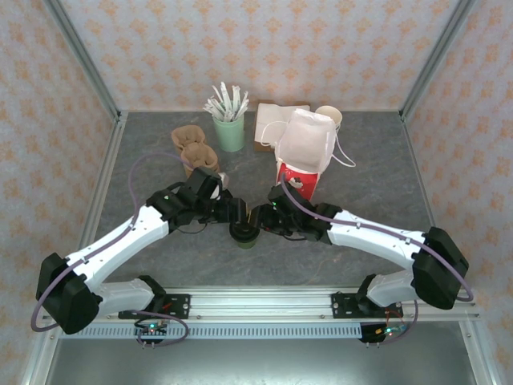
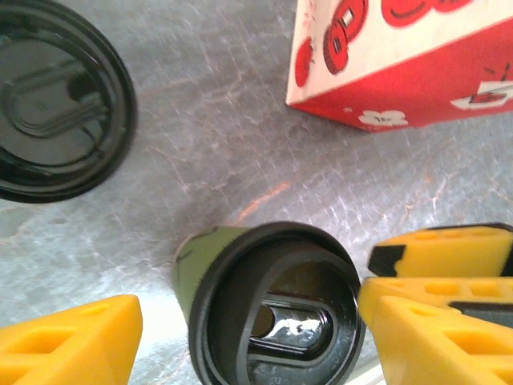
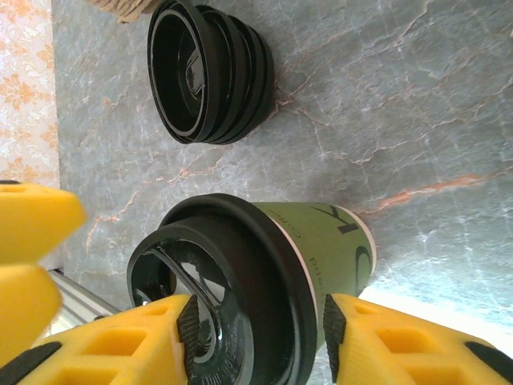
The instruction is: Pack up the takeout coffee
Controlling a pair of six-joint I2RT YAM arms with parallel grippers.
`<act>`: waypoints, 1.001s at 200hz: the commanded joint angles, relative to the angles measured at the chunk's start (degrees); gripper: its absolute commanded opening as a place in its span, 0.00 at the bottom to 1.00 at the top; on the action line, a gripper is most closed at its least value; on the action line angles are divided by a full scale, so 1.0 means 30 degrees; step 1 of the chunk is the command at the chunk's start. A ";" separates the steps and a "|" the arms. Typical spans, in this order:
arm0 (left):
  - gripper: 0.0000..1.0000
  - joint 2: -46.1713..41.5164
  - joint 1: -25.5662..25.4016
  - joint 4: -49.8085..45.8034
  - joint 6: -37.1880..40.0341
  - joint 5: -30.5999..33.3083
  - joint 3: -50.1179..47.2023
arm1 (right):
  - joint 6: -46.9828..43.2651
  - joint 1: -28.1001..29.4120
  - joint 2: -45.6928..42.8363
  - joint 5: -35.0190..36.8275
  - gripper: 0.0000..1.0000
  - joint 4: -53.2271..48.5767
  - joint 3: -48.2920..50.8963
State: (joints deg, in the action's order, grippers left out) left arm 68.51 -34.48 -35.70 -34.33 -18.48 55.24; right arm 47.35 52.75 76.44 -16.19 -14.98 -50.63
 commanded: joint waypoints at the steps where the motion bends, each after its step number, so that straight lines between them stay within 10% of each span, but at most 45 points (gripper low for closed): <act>1: 0.77 0.0015 0.0312 -0.1419 0.0429 0.2299 0.1392 | -0.0859 0.0170 -0.0926 0.1296 0.48 -0.1543 -0.1122; 93: 0.76 0.1054 0.6816 0.0782 -0.1463 0.4929 0.3704 | -0.2249 0.0154 -0.2001 0.2344 0.50 -0.3582 -0.3277; 200: 0.68 0.5382 1.1052 0.3903 -0.1595 0.1068 0.4069 | -0.3306 -0.2211 -0.6926 0.1790 0.50 -0.5743 -0.2054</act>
State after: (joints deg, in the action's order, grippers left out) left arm 83.53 -2.48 -27.14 -38.57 -13.06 65.54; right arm 39.75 47.72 59.31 -10.72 -27.94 -57.25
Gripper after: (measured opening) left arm 0.696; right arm 0.497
